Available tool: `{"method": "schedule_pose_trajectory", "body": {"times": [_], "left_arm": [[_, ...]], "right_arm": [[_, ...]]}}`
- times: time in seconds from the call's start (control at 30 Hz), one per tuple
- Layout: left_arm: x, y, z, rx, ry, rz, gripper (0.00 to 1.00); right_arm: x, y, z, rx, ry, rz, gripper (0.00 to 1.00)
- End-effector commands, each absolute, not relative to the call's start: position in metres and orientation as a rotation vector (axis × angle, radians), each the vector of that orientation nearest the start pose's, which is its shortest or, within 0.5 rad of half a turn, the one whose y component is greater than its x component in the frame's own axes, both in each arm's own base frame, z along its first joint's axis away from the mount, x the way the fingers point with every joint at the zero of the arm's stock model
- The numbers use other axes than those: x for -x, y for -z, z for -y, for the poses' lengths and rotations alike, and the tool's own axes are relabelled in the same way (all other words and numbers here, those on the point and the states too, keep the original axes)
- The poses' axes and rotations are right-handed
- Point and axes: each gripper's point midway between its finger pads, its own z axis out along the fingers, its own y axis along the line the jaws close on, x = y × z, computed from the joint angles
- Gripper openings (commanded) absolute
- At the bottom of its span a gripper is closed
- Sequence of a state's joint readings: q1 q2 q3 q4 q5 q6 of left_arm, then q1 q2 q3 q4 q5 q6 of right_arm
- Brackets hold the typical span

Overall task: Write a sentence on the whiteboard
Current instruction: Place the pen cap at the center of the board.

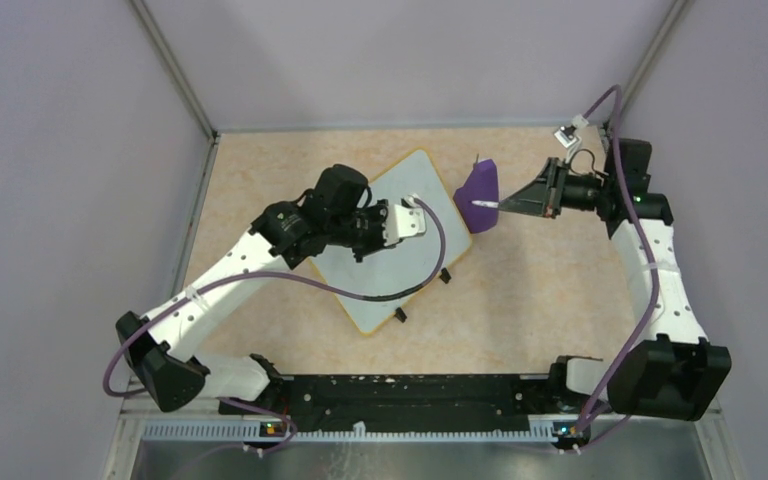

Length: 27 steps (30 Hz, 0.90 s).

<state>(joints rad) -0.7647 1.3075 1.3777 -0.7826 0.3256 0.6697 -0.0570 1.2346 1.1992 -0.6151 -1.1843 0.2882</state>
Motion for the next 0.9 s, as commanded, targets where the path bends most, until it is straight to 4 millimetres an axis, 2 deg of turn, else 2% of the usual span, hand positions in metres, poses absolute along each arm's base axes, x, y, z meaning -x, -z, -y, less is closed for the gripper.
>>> {"method": "schedule_pose_trajectory", "body": {"times": [0.0,0.1,0.17,0.33,0.57,0.7,0.87], "left_arm": [[-0.225,-0.26,0.289,-1.581,0.582,-1.615,0.0],[-0.213,-0.254,0.319,-1.597,0.73,-1.651,0.0],[-0.205,-0.244,0.341,-1.628,0.767,-1.668,0.0],[-0.198,-0.206,0.39,-1.629,0.792,-1.736,0.0],[-0.187,-0.156,0.462,-1.552,0.836,-1.79,0.0],[-0.183,-0.124,0.492,-1.562,0.817,-1.837,0.0],[-0.183,-0.094,0.516,-1.572,0.852,-1.893,0.0]], "right_arm": [[-0.272,-0.327,-0.127,0.323,-1.391,-1.94,0.0],[-0.286,-0.324,-0.107,0.239,-1.351,-1.926,0.0],[-0.293,-0.319,-0.096,0.195,-1.32,-1.935,0.0],[-0.303,-0.31,-0.077,0.125,-1.252,-1.956,0.0],[-0.314,-0.315,-0.054,0.054,-1.228,-1.943,0.0],[-0.316,-0.316,-0.047,0.039,-1.216,-1.938,0.0],[-0.315,-0.313,-0.039,0.026,-1.227,-1.933,0.0]]}}
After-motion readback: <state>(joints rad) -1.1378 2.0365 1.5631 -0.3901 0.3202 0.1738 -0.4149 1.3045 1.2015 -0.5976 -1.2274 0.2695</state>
